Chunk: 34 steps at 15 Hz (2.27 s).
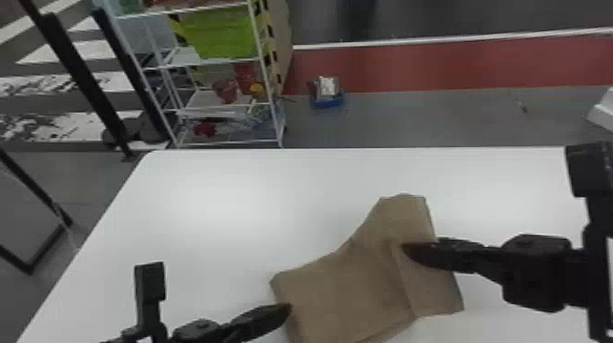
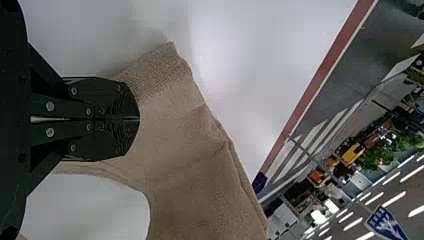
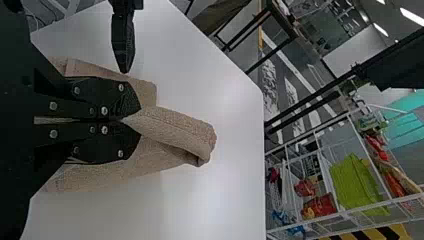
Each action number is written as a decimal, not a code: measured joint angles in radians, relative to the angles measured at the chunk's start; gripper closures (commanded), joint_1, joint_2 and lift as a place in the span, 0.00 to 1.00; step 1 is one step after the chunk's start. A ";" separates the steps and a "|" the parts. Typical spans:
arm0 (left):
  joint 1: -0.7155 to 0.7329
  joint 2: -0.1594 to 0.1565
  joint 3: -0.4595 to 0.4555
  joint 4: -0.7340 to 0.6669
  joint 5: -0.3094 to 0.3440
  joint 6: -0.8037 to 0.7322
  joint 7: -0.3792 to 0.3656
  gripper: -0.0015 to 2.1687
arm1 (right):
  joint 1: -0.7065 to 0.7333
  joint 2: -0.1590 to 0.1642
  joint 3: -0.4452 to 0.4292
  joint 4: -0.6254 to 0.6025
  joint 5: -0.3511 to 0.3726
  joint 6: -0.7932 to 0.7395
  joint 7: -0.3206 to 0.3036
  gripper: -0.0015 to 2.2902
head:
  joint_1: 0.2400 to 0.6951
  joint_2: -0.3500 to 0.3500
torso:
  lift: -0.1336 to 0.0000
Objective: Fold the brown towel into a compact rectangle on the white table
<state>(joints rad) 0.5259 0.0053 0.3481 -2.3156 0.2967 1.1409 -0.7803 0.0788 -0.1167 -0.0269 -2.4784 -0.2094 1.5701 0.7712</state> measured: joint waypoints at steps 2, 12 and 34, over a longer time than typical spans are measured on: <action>0.004 0.001 0.002 0.005 -0.001 0.000 -0.004 0.88 | -0.004 0.001 0.009 0.000 0.002 0.000 -0.002 0.72 | 1.00 0.78 | 0.07; -0.001 -0.001 -0.018 0.071 -0.020 -0.023 0.003 0.88 | 0.002 0.023 0.087 -0.012 0.004 0.000 -0.013 0.72 | 1.00 0.85 | 0.07; 0.000 0.004 0.020 0.103 -0.013 -0.076 -0.023 0.88 | -0.120 0.117 0.521 0.312 0.239 0.000 -0.124 0.01 | 1.00 1.00 | 0.07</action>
<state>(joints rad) 0.5262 0.0092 0.3681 -2.2131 0.2837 1.0651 -0.8035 -0.0408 0.0000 0.4942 -2.1660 0.0293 1.5701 0.6471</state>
